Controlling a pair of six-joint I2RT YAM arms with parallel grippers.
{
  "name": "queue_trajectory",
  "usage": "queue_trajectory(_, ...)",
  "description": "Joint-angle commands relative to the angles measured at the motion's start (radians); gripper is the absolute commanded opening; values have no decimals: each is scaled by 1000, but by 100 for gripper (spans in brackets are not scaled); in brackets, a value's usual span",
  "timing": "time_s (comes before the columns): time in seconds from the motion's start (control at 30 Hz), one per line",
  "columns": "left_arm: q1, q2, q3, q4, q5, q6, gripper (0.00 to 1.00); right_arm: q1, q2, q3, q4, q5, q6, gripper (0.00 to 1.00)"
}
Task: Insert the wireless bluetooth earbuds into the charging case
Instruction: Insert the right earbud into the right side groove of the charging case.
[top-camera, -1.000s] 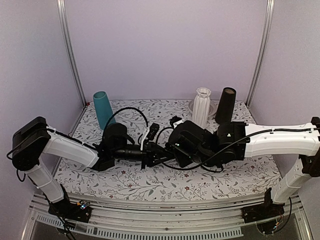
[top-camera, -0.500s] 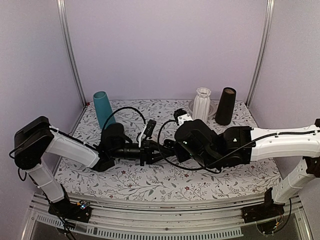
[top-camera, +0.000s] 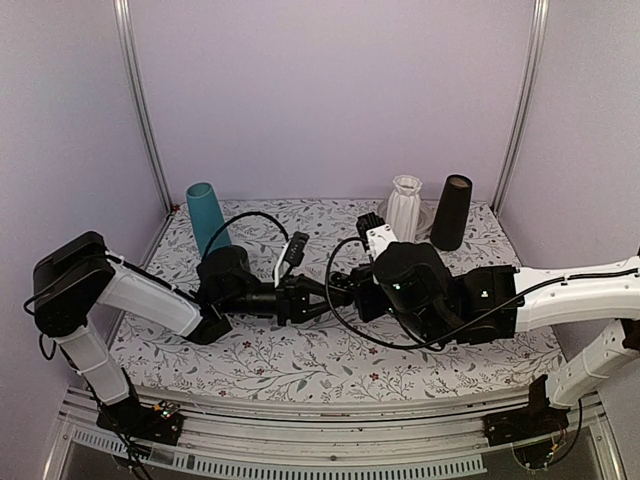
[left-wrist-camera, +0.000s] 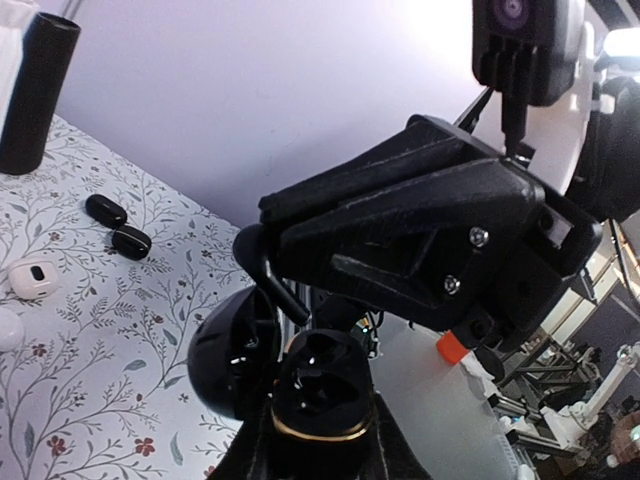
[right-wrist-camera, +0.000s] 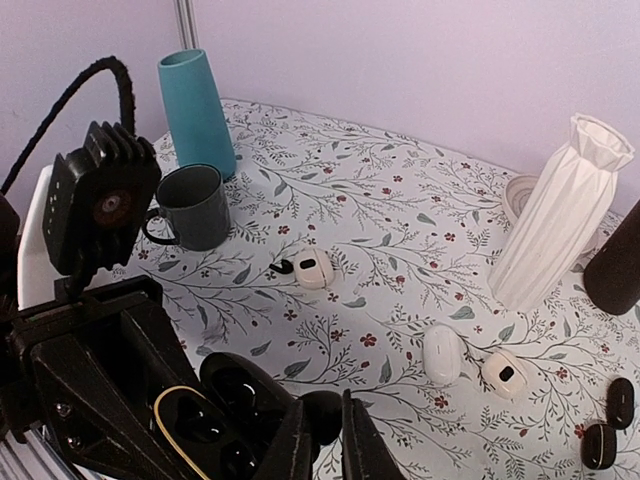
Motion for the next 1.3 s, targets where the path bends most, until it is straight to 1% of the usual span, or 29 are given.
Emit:
queue_trajectory(0.0, 13, 24, -4, 147, 15, -92, 0, 1, -31, -26, 86, 11, -57, 11)
queue_trajectory(0.13, 20, 37, -14, 211, 4, -138, 0, 11, -36, -34, 108, 15, -79, 10)
queue_trajectory(0.5, 34, 31, -39, 243, -42, -141, 0, 21, -42, -33, 98, 16, -84, 11)
queue_trajectory(1.03, 35, 5, -54, 239, -74, -100, 0, 41, -16, -25, 95, -43, -98, 10)
queue_trajectory(1.27, 33, -15, -56, 232, -80, -57, 0, 43, -9, -16, 73, -62, -99, 11)
